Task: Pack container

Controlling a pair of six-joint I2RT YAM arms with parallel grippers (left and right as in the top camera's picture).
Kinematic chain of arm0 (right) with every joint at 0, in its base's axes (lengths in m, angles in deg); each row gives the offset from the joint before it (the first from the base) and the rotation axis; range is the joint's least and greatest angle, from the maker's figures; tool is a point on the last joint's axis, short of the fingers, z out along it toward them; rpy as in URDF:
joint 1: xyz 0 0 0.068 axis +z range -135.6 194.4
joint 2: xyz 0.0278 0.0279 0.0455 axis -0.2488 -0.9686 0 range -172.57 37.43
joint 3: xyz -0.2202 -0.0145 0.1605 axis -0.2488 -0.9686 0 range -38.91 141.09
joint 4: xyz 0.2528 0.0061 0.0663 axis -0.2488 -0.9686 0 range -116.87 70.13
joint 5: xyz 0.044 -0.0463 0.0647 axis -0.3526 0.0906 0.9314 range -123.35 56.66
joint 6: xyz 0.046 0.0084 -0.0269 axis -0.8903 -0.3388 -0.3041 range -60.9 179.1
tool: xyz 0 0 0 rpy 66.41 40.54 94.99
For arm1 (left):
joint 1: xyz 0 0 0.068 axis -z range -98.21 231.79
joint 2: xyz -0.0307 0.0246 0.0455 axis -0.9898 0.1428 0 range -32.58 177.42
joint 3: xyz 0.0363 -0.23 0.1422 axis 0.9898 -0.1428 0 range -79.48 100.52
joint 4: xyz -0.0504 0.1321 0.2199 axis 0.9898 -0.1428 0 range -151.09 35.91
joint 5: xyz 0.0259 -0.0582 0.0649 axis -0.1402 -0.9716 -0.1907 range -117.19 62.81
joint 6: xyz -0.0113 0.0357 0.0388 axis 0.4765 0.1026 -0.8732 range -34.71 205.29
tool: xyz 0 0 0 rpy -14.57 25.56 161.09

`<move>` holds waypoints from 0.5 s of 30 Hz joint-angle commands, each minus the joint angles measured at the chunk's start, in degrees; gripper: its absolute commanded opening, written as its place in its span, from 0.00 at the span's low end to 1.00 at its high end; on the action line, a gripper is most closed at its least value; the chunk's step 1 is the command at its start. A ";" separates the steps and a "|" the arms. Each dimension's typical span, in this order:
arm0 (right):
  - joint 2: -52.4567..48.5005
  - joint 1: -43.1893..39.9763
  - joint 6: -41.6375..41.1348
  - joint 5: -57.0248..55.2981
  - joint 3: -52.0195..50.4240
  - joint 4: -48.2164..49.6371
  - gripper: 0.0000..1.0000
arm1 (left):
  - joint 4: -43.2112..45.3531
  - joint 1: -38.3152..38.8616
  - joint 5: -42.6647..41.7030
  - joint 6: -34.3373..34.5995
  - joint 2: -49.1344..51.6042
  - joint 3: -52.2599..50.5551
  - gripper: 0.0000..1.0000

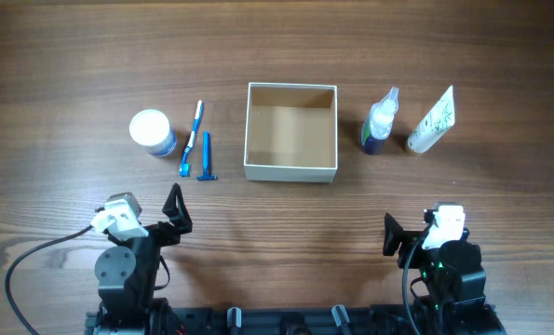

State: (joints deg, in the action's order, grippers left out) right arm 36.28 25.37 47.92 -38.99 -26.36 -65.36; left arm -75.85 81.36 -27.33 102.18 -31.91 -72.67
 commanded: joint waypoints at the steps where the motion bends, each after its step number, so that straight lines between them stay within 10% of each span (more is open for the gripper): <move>1: 0.94 0.22 0.55 -0.79 -0.39 0.31 1.00 | 0.28 0.31 -0.46 0.31 -0.50 -0.26 1.00; 15: 0.94 0.22 0.74 -2.64 -0.39 0.37 1.00 | 0.28 0.31 -0.46 0.31 -0.50 -0.26 1.00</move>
State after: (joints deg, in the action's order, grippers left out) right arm 36.28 25.37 47.92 -38.99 -26.36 -65.36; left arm -75.85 81.36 -27.33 102.18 -31.91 -72.67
